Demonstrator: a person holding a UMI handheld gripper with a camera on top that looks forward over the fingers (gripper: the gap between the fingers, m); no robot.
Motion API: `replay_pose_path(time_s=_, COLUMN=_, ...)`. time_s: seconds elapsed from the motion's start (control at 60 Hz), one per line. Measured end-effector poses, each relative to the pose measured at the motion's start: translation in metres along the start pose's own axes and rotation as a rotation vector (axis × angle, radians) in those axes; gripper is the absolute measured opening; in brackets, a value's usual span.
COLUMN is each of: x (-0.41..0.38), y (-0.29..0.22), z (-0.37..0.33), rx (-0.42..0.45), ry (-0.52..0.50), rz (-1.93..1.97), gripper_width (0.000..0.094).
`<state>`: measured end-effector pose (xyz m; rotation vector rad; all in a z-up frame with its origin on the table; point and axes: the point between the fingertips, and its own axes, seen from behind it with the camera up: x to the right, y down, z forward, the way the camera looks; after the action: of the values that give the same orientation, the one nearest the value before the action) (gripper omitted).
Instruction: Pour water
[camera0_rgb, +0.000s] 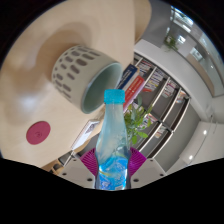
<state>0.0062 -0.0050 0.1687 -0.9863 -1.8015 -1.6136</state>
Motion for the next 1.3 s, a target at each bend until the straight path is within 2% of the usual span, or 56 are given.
replay_pose_path(time_s=0.2, x=0.053, y=0.009, z=-0.019, rx=0.044, ry=0.009, rz=0.722, gripper_width=0.0352)
replay_pose_path(time_s=0.383, x=0.092, y=0.037, z=-0.036, rx=0.164, ry=0.014, rz=1.47, gripper_width=0.0351)
replay_pose_path(time_s=0.45, x=0.096, y=0.043, z=-0.04, rx=0.236, ry=-0.006, rz=1.738, gripper_width=0.035)
replay_pose_path(time_s=0.533, x=0.077, y=0.057, z=-0.04, rx=0.253, ry=-0.018, rz=1.935, gripper_width=0.0352)
replay_pose_path(time_s=0.567, x=0.067, y=0.043, z=-0.03, rx=0.246, ry=-0.016, rz=1.985, gripper_width=0.035)
replay_pose_path(time_s=0.6, x=0.052, y=0.061, z=-0.031, rx=0.242, ry=-0.03, rz=2.016, gripper_width=0.035)
replay_pose_path(time_s=0.667, x=0.02, y=0.056, z=-0.022, rx=0.221, ry=-0.077, rz=2.052, gripper_width=0.0351)
replay_pose_path(time_s=0.683, x=0.012, y=0.038, z=-0.014, rx=0.211, ry=-0.08, rz=2.068, gripper_width=0.035)
replay_pose_path(time_s=0.7, x=0.006, y=0.053, z=-0.014, rx=0.212, ry=-0.103, rz=2.08, gripper_width=0.0351)
replay_pose_path(time_s=0.783, x=-0.026, y=0.048, z=-0.004, rx=0.205, ry=-0.159, rz=2.113, gripper_width=0.0351)
replay_pose_path(time_s=0.8, x=-0.036, y=0.027, z=0.0, rx=0.199, ry=-0.158, rz=2.116, gripper_width=0.0351)
replay_pose_path(time_s=0.9, x=-0.069, y=0.03, z=0.008, rx=0.199, ry=-0.228, rz=2.124, gripper_width=0.035)
replay_pose_path(time_s=0.967, x=-0.098, y=0.004, z=0.011, rx=0.187, ry=-0.278, rz=2.129, gripper_width=0.0356)
replay_pose_path(time_s=1.0, x=-0.092, y=0.011, z=0.01, rx=0.223, ry=-0.218, rz=2.155, gripper_width=0.0358)
replay_pose_path(time_s=1.133, x=-0.097, y=0.009, z=0.007, rx=0.245, ry=-0.222, rz=2.156, gripper_width=0.0361)
replay_pose_path(time_s=1.167, x=-0.097, y=0.014, z=0.005, rx=0.248, ry=-0.226, rz=2.153, gripper_width=0.0375)
replay_pose_path(time_s=1.3, x=-0.097, y=0.009, z=0.006, rx=0.219, ry=-0.241, rz=2.144, gripper_width=0.053)
